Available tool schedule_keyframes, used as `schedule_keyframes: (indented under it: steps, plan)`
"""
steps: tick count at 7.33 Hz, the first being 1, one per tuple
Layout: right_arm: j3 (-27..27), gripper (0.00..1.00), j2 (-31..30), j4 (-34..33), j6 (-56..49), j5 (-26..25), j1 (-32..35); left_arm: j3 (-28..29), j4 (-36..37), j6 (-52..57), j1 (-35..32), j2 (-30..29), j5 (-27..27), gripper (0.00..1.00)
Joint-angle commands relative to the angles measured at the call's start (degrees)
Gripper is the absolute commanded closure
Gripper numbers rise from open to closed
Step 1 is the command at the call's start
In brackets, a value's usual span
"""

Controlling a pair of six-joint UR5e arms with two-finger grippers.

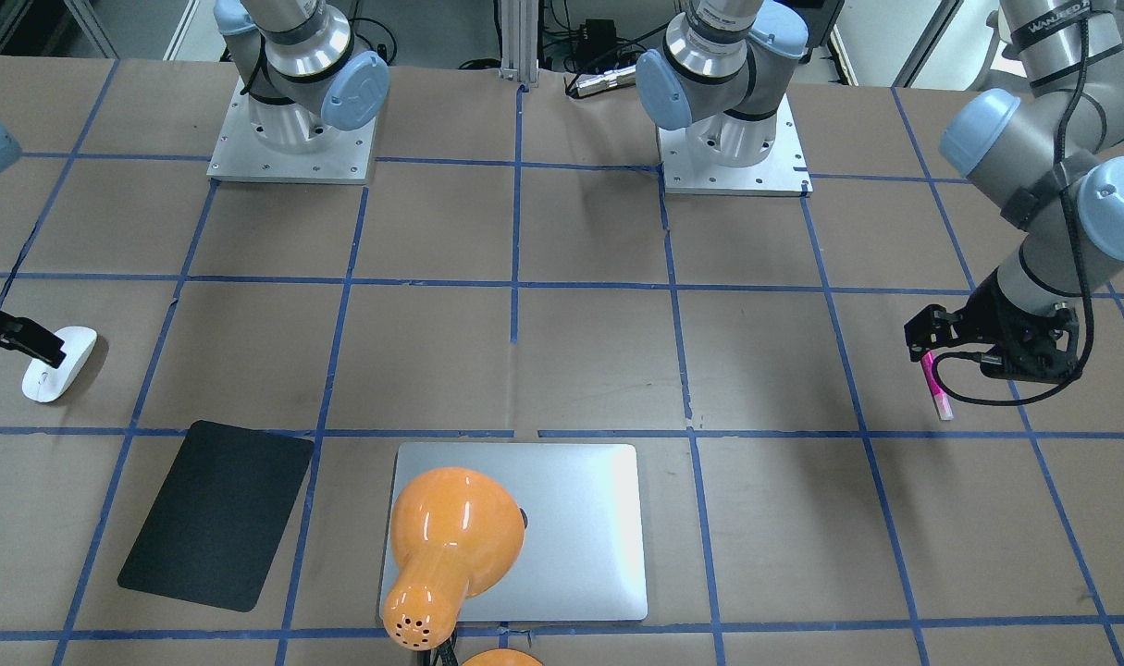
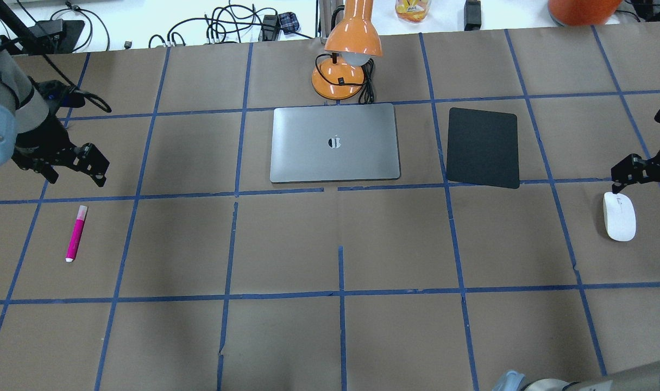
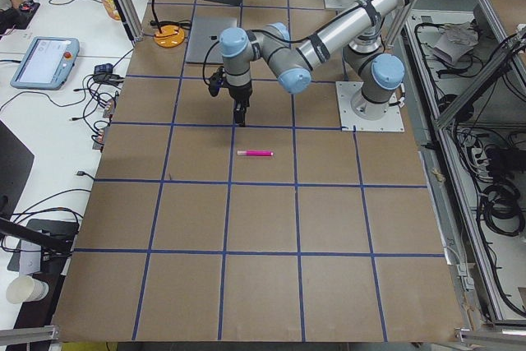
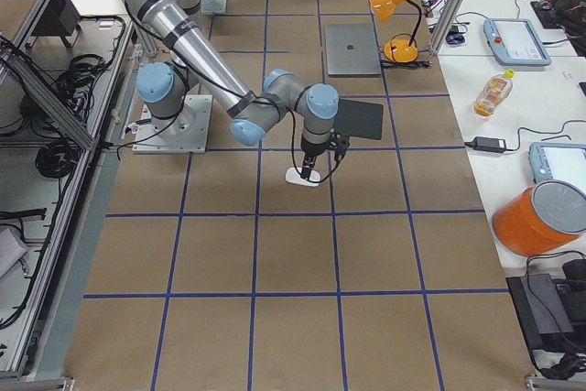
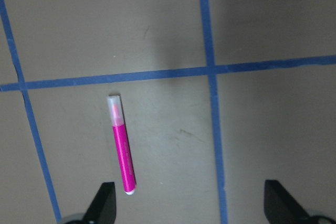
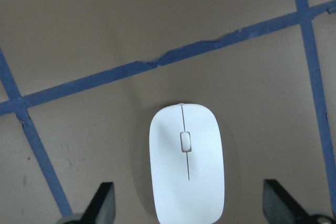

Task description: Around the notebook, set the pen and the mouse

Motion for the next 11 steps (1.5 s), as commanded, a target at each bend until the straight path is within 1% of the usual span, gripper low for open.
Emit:
schedule_keyframes:
  steps: [1, 3, 4, 5, 7, 9, 10, 11]
  plan:
    - [0.0, 0.0, 1.9, -0.5, 0.1, 0.0, 0.0, -5.0, 5.2, 5.9, 6.6, -3.5, -4.9, 0.0]
    - [0.0, 0.0, 4.4, -1.8, 0.1, -0.3, 0.0, -5.6, 8.9, 7.7, 8.4, -6.4, -4.6, 0.0]
    - [0.0, 0.0, 5.0, -1.8, 0.1, -0.3, 0.0, -5.6, 10.0, 8.8, 8.7, -8.0, -4.6, 0.12]
    - [0.1, 0.0, 5.1, -1.8, 0.1, -0.4, 0.0, -5.7, 11.8, 8.8, 8.7, -8.3, -4.5, 0.27]
    - [0.2, 0.0, 5.9, -1.8, 0.1, -0.4, 0.0, -5.7, 12.1, 8.3, 8.7, -9.7, -4.2, 0.71]
    - [0.2, 0.0, 6.6, -1.8, 0.0, -0.4, 0.0, -5.4, 12.0, 7.4, 8.7, -9.6, -4.4, 0.99]
    - [0.2, 0.0, 6.5, -1.8, -0.2, -1.2, 0.0, -5.3, 12.0, 7.3, 8.7, -9.5, -4.3, 1.0]
    - [0.2, 0.08, 6.6, -1.7, -0.3, -2.5, 0.0, -5.4, 12.0, 7.2, 8.7, -9.4, -4.2, 1.0]
